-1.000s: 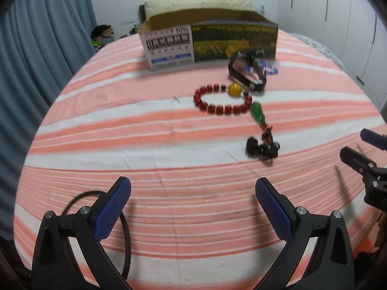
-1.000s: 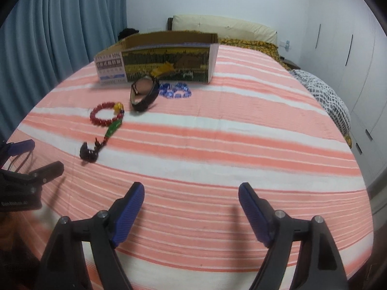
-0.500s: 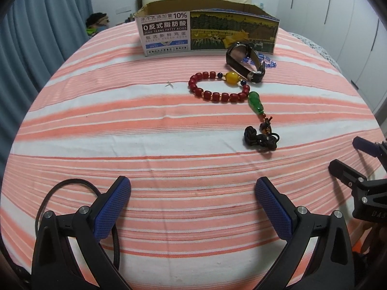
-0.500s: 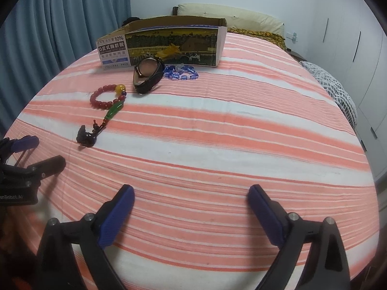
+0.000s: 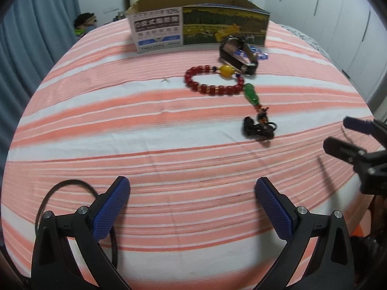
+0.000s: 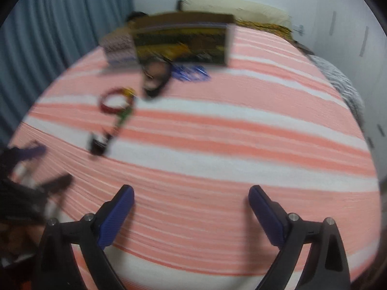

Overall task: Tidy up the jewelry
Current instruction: 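Grasp the black tassel end of the red bead strand with the right tool, then grasp the red beads by the yellow bead with the left tool while the right tool holds the tassel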

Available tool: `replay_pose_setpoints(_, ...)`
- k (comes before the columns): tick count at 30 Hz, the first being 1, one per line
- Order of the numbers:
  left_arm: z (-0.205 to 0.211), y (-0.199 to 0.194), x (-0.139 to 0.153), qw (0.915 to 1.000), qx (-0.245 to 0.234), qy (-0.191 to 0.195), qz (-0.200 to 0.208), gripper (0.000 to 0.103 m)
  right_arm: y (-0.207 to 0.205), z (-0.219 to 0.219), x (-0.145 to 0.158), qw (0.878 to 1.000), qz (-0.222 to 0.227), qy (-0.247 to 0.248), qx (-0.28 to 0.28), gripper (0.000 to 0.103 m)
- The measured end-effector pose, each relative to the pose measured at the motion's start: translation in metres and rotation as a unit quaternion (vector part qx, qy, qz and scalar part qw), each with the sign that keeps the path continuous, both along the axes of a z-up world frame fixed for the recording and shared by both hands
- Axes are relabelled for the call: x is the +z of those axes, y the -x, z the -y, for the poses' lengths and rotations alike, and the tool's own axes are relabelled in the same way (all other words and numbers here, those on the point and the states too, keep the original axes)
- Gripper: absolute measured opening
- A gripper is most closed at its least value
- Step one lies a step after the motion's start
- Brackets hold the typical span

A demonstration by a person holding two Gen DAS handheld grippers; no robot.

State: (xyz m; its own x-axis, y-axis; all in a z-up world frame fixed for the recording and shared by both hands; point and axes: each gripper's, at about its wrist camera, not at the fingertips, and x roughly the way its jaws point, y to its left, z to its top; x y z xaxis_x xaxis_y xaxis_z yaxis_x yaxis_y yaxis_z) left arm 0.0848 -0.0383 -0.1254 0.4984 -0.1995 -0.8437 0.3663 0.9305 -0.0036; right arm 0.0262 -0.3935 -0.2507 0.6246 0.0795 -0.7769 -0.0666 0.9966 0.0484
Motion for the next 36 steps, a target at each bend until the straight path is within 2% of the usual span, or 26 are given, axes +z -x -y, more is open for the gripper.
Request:
replay_pose_setpoints(3,-0.011,-0.002,0.001,0.9999,0.017,0.000,-0.001,0.103,-0.013,-0.024,0.007,0.999,0.010,-0.010,0.051,0.096)
replay_pose_setpoints(7,-0.030,-0.008,0.002,0.9988,0.048,-0.003,-0.004,0.103,-0.039,-0.056,0.006,0.995,0.003,-0.025,0.098,0.079)
replay_pose_setpoints(11,-0.048,-0.012,0.002,0.9971,0.076,-0.007,-0.007,0.103,-0.057,-0.079,-0.005,0.993,-0.007,-0.019,0.119,0.060)
replay_pose_setpoints(12,-0.051,-0.012,0.002,0.9968,0.079,-0.006,-0.007,0.103,-0.058,-0.083,-0.007,0.992,-0.009,-0.013,0.123,0.060)
replay_pose_setpoints(14,-0.057,-0.014,0.002,0.9959,0.090,-0.005,-0.007,0.103,-0.057,-0.091,-0.008,0.991,0.000,0.021,0.131,0.047)
replay_pose_setpoints(15,-0.058,-0.015,0.002,0.9956,0.093,-0.005,-0.008,0.103,-0.055,-0.094,-0.009,0.990,0.006,0.047,0.133,0.044)
replay_pose_setpoints(16,-0.060,-0.016,0.002,0.9953,0.097,-0.003,-0.008,0.103,-0.053,-0.093,-0.009,0.990,0.010,0.050,0.135,0.037)
replay_pose_setpoints(17,-0.060,-0.018,0.002,0.9950,0.100,-0.001,-0.009,0.103,-0.051,-0.090,-0.009,0.990,0.011,0.048,0.132,0.025)
replay_pose_setpoints(18,-0.060,-0.021,0.002,0.9948,0.101,0.001,-0.011,0.103,-0.049,-0.086,-0.008,0.991,0.012,0.051,0.125,0.020)
replay_pose_setpoints(22,-0.051,-0.034,0.008,0.9951,0.094,0.026,-0.014,0.103,-0.042,-0.061,-0.007,0.994,0.013,0.051,0.093,0.019)
replay_pose_setpoints(28,-0.012,-0.066,0.030,0.9963,0.065,0.054,0.012,0.103,-0.023,-0.021,-0.007,0.997,0.013,0.052,0.047,0.019)
replay_pose_setpoints(31,0.019,-0.090,0.030,0.9982,0.045,0.035,0.021,0.103,-0.018,-0.009,-0.006,0.998,0.012,0.048,0.035,0.019)
replay_pose_setpoints(36,0.042,-0.117,0.012,0.9976,0.047,-0.041,0.030,0.102,-0.013,-0.001,-0.005,0.998,0.013,0.046,0.027,0.019)
